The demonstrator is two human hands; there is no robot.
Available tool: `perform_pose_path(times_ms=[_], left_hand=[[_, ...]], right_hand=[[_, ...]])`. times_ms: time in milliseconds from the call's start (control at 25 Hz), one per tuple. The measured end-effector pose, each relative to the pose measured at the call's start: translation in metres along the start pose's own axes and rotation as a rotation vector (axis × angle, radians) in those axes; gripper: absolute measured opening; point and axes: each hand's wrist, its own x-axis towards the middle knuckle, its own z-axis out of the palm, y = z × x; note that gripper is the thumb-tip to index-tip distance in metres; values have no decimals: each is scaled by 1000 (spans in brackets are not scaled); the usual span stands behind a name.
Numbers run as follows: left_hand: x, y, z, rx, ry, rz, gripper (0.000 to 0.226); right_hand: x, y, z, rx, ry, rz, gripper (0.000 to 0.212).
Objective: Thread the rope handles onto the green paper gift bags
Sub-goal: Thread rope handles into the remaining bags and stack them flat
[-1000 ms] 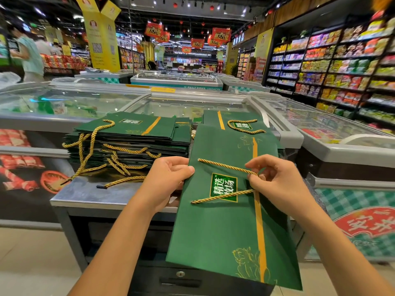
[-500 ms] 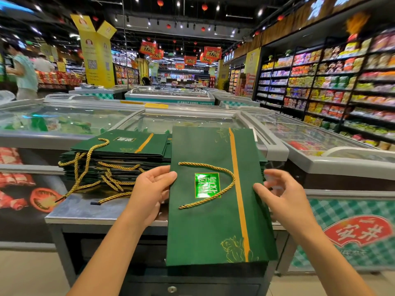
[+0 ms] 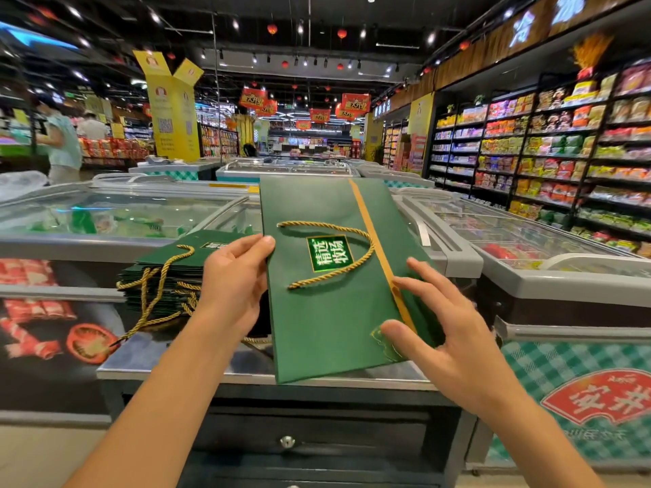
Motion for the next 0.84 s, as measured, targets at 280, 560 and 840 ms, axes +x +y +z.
perform_pose_path(times_ms=[280,560,840], left_hand=[[12,18,15,-83,70,3,7],[1,15,21,-93,-75,-23,20],[-6,-15,0,304,-162,-75,24]], right_hand=[[19,-20,14,-209,-86,-255,99],[26,-28,21,-73,96,-328,66],[26,-48,9,668,393,45,25]])
